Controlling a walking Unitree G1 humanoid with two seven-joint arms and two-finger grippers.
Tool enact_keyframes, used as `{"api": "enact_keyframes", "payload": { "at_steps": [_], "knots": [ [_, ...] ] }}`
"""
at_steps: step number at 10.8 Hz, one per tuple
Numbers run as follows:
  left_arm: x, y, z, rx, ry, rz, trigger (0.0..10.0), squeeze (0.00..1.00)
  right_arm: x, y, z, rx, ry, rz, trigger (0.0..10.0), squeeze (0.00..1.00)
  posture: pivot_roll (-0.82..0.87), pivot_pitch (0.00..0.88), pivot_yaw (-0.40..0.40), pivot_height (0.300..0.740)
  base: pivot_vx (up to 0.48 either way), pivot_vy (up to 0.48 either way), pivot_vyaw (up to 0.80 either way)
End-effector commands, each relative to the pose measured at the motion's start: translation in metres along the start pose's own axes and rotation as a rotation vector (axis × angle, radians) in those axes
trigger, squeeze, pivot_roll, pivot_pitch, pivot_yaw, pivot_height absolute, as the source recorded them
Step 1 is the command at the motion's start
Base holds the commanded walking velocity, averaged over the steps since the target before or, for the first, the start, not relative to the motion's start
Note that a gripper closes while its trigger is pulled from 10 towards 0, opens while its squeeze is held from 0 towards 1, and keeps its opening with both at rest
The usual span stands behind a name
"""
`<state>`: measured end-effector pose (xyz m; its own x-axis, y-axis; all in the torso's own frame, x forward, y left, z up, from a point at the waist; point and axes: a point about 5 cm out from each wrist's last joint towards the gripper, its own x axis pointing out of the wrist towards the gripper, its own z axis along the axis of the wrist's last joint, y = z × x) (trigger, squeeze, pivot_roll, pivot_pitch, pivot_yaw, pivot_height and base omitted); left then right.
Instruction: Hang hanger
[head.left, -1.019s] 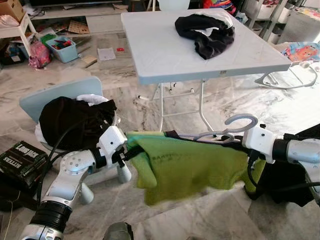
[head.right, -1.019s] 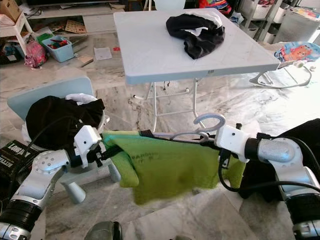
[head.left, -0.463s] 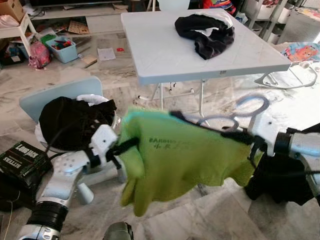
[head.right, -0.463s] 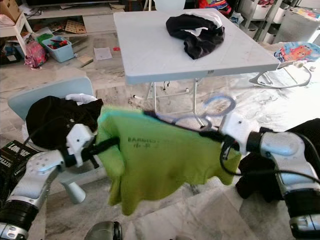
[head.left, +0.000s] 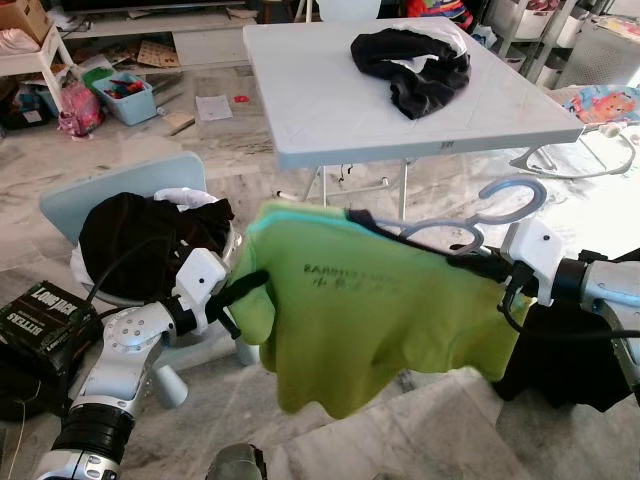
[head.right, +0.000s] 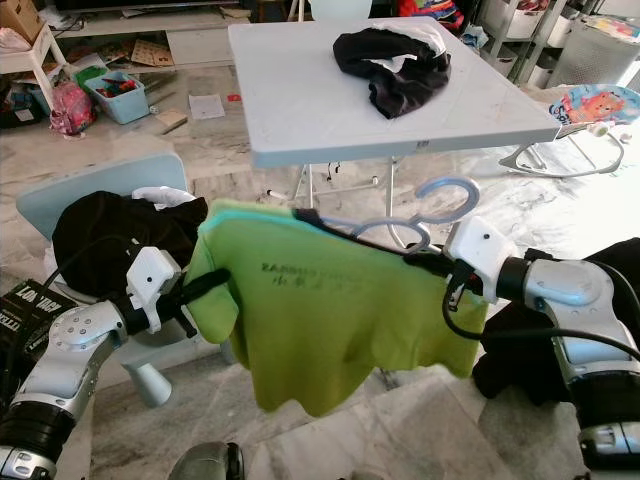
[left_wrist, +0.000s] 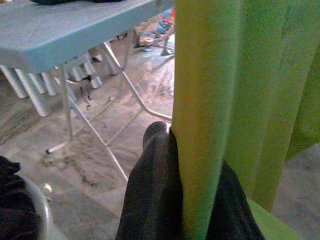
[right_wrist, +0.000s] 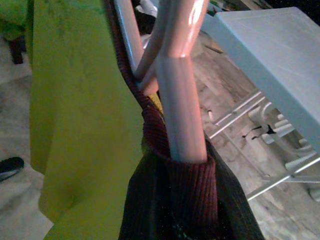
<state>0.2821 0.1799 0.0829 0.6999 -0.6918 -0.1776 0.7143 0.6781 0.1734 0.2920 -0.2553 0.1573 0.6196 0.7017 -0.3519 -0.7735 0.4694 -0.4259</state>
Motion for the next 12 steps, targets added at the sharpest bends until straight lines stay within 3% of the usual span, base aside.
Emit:
{"api": "enact_keyframes", "payload": {
  "at_steps": [1,2,3,6,8,9,10,11,12],
  "knots": [
    [-0.004,0.001,-0.004,-0.013,0.011,0.027,0.0,0.00,-0.005,-0.017,0.010,-0.010,-0.043,-0.106,10.0,0.00,-0.10,0.000,-0.043,0.740,0.000,0.000,0.00],
    [-0.010,-0.001,-0.014,-0.044,0.034,0.074,0.0,0.00,-0.004,-0.038,0.017,0.106,-0.123,-0.282,10.0,0.00,-0.10,0.000,-0.044,0.740,0.000,0.000,0.00],
    [-0.014,-0.004,-0.023,-0.074,0.055,0.093,0.0,0.00,-0.005,-0.048,0.026,0.156,-0.193,-0.359,10.0,0.00,-0.10,0.000,-0.044,0.740,0.000,0.000,0.00],
    [-0.022,-0.012,-0.039,-0.197,0.081,0.169,0.0,0.00,-0.011,-0.068,0.037,0.242,-0.289,-0.462,10.0,0.00,-0.09,0.000,-0.047,0.740,0.000,0.000,0.00],
    [-0.024,-0.017,-0.044,-0.235,0.090,0.190,0.0,0.00,-0.016,-0.073,0.038,0.231,-0.274,-0.473,10.0,0.00,-0.10,0.000,-0.050,0.740,0.000,0.000,0.00],
    [-0.021,-0.008,-0.036,-0.093,0.115,0.217,0.0,0.00,-0.011,-0.062,0.031,0.189,-0.212,-0.393,10.0,0.00,-0.10,0.000,-0.050,0.740,0.000,0.000,0.00],
    [-0.016,0.001,-0.025,-0.045,0.102,0.216,10.0,0.00,-0.001,-0.040,0.023,0.102,-0.139,-0.255,10.0,0.00,-0.10,0.000,-0.050,0.740,0.000,0.000,0.00],
    [-0.007,0.010,-0.005,0.032,0.051,0.206,10.0,1.00,0.014,0.005,0.006,-0.072,-0.012,-0.019,10.0,0.00,-0.10,0.000,-0.053,0.740,0.000,0.000,0.00],
    [-0.005,0.010,-0.001,0.042,0.041,0.190,10.0,1.00,0.016,0.016,-0.001,-0.115,0.014,0.028,10.0,0.00,-0.10,0.000,-0.053,0.740,0.000,0.000,0.00]
  ]
}}
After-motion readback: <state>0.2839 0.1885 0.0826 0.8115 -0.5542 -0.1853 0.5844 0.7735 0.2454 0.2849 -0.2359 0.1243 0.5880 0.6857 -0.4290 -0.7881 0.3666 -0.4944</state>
